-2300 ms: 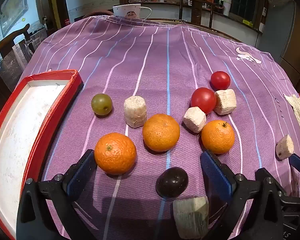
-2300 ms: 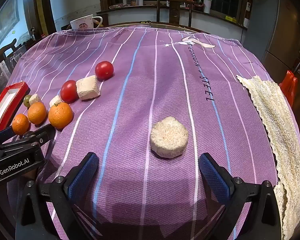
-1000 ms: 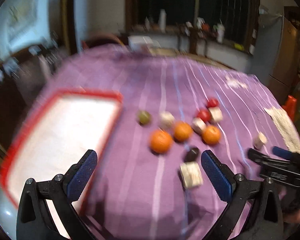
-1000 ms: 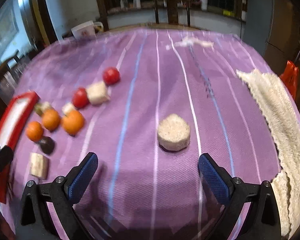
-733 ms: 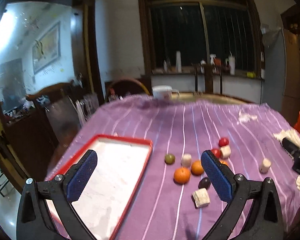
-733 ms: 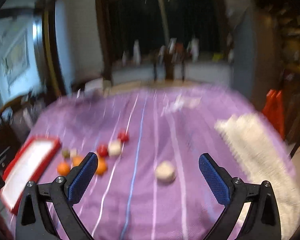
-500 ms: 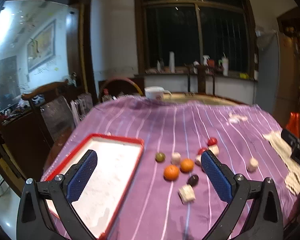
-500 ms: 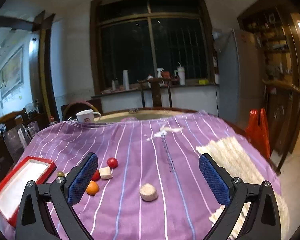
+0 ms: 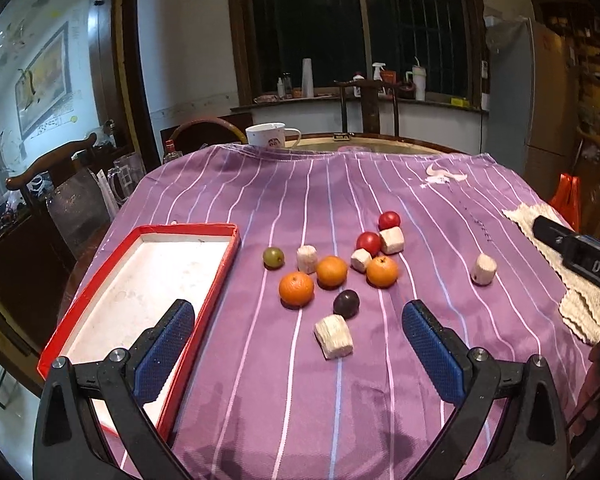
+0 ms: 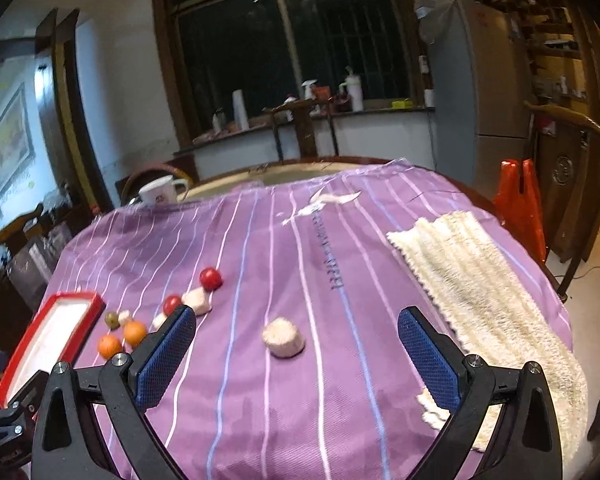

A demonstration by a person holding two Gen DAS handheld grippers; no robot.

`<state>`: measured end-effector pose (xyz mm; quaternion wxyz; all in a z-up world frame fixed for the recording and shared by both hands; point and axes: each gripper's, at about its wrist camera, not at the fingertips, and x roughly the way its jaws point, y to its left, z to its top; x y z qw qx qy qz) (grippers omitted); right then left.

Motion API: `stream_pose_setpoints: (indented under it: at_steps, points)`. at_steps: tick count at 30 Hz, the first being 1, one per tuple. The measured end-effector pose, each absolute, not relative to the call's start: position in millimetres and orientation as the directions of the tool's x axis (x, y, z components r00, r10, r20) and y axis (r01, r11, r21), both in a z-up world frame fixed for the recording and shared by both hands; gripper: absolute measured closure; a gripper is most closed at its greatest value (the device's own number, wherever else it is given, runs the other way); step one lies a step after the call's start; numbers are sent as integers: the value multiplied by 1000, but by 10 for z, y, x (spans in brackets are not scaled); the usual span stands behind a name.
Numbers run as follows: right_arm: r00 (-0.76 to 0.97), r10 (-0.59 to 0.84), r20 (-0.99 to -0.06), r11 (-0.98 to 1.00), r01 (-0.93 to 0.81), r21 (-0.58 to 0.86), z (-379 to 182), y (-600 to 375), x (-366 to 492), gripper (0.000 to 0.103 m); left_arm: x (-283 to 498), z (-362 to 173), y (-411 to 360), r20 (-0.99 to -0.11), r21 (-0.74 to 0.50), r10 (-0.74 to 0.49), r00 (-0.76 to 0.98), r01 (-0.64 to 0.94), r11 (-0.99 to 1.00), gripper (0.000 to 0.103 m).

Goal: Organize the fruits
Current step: 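Move both tools toward the fruits and blocks on the purple cloth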

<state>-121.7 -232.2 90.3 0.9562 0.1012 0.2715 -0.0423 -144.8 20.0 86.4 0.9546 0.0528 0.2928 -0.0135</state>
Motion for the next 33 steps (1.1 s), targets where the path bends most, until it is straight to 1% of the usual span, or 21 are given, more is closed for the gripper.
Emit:
stream_pose_setpoints:
  at_steps: [4, 17, 33]
  points:
    - [842, -18, -539, 982, 116, 148, 861, -2232, -1189, 0, -1444, 844, 181, -569, 104, 10, 822, 61, 993, 0]
    - [817, 1, -577, 984, 102, 147, 760, -2153, -1122, 0, -1354, 730, 178, -623, 90, -5, 782, 78, 993, 0]
    - [784, 10, -621, 987, 91, 130, 617, -2092, -988, 0, -1122, 459, 279, -722, 1, -50, 690, 73, 997, 0]
